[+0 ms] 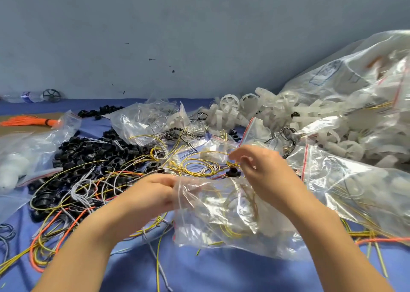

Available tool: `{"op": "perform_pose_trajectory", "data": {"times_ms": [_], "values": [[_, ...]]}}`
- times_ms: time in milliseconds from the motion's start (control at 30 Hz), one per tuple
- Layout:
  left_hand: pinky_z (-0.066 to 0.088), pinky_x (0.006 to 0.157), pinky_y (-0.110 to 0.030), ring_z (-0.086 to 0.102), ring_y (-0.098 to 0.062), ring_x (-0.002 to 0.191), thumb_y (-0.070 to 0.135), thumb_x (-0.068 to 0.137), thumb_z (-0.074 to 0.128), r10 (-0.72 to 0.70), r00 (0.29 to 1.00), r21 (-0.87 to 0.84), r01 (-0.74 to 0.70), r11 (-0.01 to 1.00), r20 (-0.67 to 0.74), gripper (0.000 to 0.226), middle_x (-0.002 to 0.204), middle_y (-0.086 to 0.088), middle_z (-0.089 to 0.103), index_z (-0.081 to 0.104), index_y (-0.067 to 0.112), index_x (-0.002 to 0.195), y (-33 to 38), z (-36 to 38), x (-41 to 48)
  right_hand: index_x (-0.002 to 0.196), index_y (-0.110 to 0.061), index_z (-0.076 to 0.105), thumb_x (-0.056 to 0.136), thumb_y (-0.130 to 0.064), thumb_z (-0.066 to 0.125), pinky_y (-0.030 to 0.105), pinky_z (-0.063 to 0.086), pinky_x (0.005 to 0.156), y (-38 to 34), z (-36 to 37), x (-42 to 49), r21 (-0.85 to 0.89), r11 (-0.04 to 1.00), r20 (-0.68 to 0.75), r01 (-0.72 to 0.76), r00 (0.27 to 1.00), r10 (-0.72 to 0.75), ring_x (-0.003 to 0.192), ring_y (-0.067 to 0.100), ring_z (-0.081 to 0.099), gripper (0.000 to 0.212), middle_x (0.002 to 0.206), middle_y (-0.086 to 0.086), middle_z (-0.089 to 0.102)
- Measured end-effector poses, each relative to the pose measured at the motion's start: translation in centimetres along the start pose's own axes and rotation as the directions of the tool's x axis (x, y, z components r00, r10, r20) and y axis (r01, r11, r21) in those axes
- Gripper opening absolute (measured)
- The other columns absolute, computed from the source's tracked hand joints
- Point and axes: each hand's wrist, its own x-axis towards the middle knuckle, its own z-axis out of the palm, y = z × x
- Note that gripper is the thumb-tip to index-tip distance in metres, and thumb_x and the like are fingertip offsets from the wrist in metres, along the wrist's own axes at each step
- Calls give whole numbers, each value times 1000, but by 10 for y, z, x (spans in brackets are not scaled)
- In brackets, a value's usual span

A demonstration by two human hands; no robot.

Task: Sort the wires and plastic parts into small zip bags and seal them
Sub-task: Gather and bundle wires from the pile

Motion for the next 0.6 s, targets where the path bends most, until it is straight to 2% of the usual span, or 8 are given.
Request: {"op": "perform_pose_trajectory", "data": {"times_ms": [33,100,167,267,333,400,467,600], "values": [[59,72,-27,73,-24,89,-20,83,39,0,988,-8,-1,1000,-157,43,101,-19,73,76,0,92,0,-4,1,105,-30,70,96,-16,50,35,49,88,8,-5,4,6,999,-39,-52,998,53,103,17,64,26,111,-7,71],[59,56,-26,69,-16,60,-23,79,28,34,909,-3,-38,999,-414,50,76,-14,72,72,1,76,-1,-8,4,107,-30,71,95,-20,52,35,49,89,26,-15,11,-77,982,-49,-172,985,168,104,19,63,24,113,-5,70],[53,46,-21,62,-11,46,-20,82,28,66,840,-8,-83,997,-538,43,60,-3,67,64,3,76,2,-7,6,108,-28,71,94,-24,55,34,49,88,44,-19,16,-182,948,33,-263,962,273,105,22,63,22,114,-2,70],[49,43,-18,60,-9,45,-16,85,31,116,796,-2,-145,989,-594,40,55,3,65,63,8,78,2,-5,8,103,-26,74,89,-33,66,29,48,80,56,-18,21,-179,932,164,-315,925,344,97,21,64,17,106,1,72],[49,44,-20,60,-10,47,-14,85,32,125,794,-9,-163,987,-594,40,58,3,66,64,10,78,3,-3,9,99,-22,75,85,-39,70,29,47,76,58,-15,26,-190,925,206,-329,908,365,91,22,65,23,98,4,73],[49,46,-21,60,-10,49,-14,86,33,128,797,-13,-168,986,-591,40,60,2,66,64,10,79,4,1,10,95,-12,75,85,-40,70,29,47,67,59,-12,30,-240,911,245,-336,887,392,77,23,62,30,86,10,71],[48,44,-21,59,-11,51,-13,87,34,126,792,-12,-167,986,-598,40,63,0,67,65,10,79,3,3,12,89,-5,73,87,-35,68,26,40,55,58,-10,32,-293,891,263,-346,867,423,60,20,52,30,70,12,62],[47,43,-18,59,-7,49,-12,88,35,148,779,8,-180,984,-610,40,61,5,67,66,12,78,4,5,12,75,-6,69,89,-24,62,26,40,59,54,-10,32,-370,870,265,-326,861,435,69,22,54,24,70,9,59]]}}
